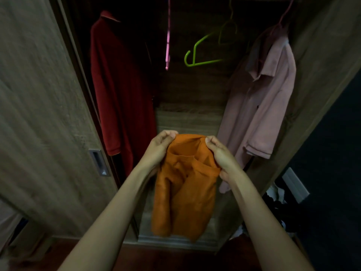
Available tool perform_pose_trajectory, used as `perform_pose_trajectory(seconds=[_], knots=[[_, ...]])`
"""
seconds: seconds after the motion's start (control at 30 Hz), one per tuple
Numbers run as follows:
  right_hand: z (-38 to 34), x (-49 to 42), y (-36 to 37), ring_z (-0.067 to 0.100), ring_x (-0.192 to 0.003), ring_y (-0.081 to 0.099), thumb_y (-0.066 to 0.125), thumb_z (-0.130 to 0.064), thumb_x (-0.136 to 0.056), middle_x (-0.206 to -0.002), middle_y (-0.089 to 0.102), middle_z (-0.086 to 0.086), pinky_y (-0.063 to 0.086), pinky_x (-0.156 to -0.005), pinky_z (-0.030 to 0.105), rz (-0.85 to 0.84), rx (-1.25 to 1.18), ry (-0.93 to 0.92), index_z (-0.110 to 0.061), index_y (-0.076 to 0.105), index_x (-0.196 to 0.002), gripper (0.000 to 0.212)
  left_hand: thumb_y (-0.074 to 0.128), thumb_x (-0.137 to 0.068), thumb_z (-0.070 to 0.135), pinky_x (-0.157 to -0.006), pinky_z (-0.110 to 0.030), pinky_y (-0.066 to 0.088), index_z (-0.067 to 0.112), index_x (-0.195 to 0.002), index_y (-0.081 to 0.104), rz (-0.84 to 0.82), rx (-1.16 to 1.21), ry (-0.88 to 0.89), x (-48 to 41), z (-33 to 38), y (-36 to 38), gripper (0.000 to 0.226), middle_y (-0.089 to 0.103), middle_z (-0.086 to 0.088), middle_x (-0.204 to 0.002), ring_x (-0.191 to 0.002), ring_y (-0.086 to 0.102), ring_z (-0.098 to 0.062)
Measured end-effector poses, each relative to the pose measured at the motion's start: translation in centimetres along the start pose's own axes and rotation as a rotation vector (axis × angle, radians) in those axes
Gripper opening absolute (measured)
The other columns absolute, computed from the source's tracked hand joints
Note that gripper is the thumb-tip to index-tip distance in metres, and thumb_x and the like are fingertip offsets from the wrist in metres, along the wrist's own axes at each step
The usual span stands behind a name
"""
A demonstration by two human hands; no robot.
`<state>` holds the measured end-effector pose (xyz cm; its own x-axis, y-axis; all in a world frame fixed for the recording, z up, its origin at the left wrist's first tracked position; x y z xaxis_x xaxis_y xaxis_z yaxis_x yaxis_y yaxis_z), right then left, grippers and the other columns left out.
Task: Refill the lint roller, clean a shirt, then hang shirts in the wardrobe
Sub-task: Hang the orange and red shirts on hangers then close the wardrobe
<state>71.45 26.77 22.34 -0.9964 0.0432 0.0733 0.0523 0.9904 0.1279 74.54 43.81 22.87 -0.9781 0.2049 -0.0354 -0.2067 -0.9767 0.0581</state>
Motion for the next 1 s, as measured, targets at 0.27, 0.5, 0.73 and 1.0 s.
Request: perform_pose_trajectory(seconds=[0.27, 0.5, 0.73, 1.0], knots=[[-2.2, -0.4, -1.6, 0.011, -0.068, 0.061, 0.049, -0.029, -0.097, -0.077, 0.064, 0.001, 0.052, -0.058, 0.019, 0.157, 0.129, -0.115, -0.018, 0.063, -0.092, 0.018, 0.059, -0.078, -0.009, -0.079, -0.023, 0.042, 0.032, -0.085, 0.076, 0.052, -0.823, 0.432, -0.7, 3.2, -3.9, 0.045, 0.054, 0.001, -0.086, -0.081, 0.052, -0.007], [-4.7, -0.4, -0.9, 0.01, -0.072, 0.063, 0.051, -0.027, -0.096, -0.079, 0.066, -0.001, 0.053, -0.058, 0.018, 0.154, 0.178, -0.206, -0.019, 0.063, -0.089, 0.016, 0.05, -0.088, -0.002, -0.112, -0.039, 0.034, 0.039, -0.148, 0.026, -0.121, -1.158, 0.219, -0.1, 3.1, -5.2, 0.077, 0.015, -0.002, -0.158, -0.142, 0.023, -0.025], [-6.0, -1.0, 0.8, 0.002, -0.074, 0.064, 0.051, -0.032, -0.096, -0.083, 0.068, -0.007, 0.048, -0.059, 0.01, 0.067, 0.289, -0.264, -0.024, 0.066, -0.089, 0.019, 0.043, -0.089, -0.012, -0.077, -0.015, 0.05, 0.042, -0.147, 0.021, -0.265, -0.39, 0.101, 1.9, 5.4, -5.0, 0.083, 0.015, 0.014, -0.157, -0.123, 0.051, -0.004], [-15.5, -4.7, 8.5, 0.007, -0.119, 0.053, 0.035, -0.028, -0.101, -0.132, 0.053, -0.004, 0.046, -0.093, 0.022, -0.058, 0.215, -0.637, -0.03, 0.05, -0.126, 0.028, 0.05, -0.079, -0.004, -0.074, -0.03, 0.045, 0.049, -0.144, 0.024, -0.213, -0.212, 0.158, -0.6, 9.0, -7.4, 0.088, 0.025, 0.011, -0.157, -0.089, 0.058, -0.013]])
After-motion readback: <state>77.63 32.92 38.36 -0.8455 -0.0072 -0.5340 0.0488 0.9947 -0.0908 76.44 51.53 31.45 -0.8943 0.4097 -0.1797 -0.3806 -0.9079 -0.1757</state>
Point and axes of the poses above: each hand's wrist, its own x-axis away from the middle knuckle, its own y-axis out of the palm, z = x × y, the point moved 5 cm from there along -x, towards the middle knuckle
